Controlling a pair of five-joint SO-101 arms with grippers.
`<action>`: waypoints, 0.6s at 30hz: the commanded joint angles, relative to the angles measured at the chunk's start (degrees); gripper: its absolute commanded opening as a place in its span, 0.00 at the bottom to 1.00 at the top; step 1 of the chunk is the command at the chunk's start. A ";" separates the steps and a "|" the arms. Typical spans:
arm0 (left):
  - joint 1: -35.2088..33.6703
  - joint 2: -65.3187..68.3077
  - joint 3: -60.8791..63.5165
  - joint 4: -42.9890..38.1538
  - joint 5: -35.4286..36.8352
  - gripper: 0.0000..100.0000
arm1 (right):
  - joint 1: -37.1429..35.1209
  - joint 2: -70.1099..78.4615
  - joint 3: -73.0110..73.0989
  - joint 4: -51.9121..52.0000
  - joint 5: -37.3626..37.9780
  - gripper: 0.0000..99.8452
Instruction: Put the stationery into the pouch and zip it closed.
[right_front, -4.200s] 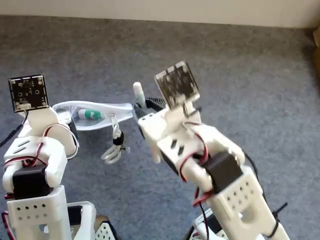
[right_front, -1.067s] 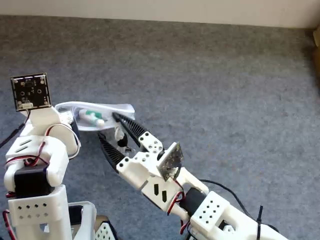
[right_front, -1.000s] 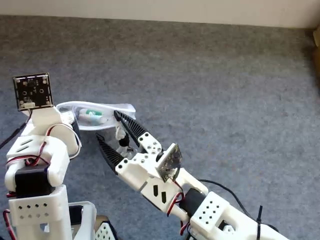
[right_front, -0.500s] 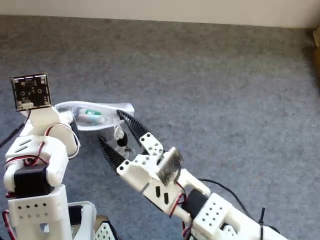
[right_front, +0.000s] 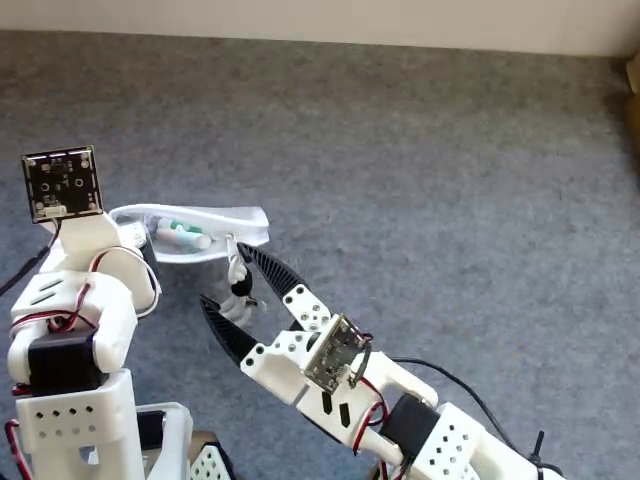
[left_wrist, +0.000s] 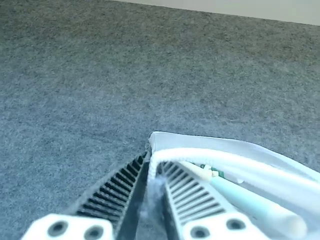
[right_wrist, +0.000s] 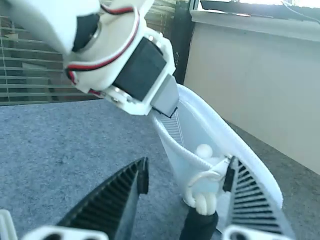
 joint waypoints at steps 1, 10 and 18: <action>0.40 2.33 0.40 -0.97 -0.62 0.01 | -0.22 -0.40 2.33 1.01 -0.53 0.23; 0.40 2.33 0.40 -0.97 -0.62 0.01 | -0.13 -0.48 4.62 1.45 -0.53 0.23; 0.40 2.33 0.40 -0.97 -0.70 0.01 | 5.85 -2.77 3.30 1.45 -0.53 0.23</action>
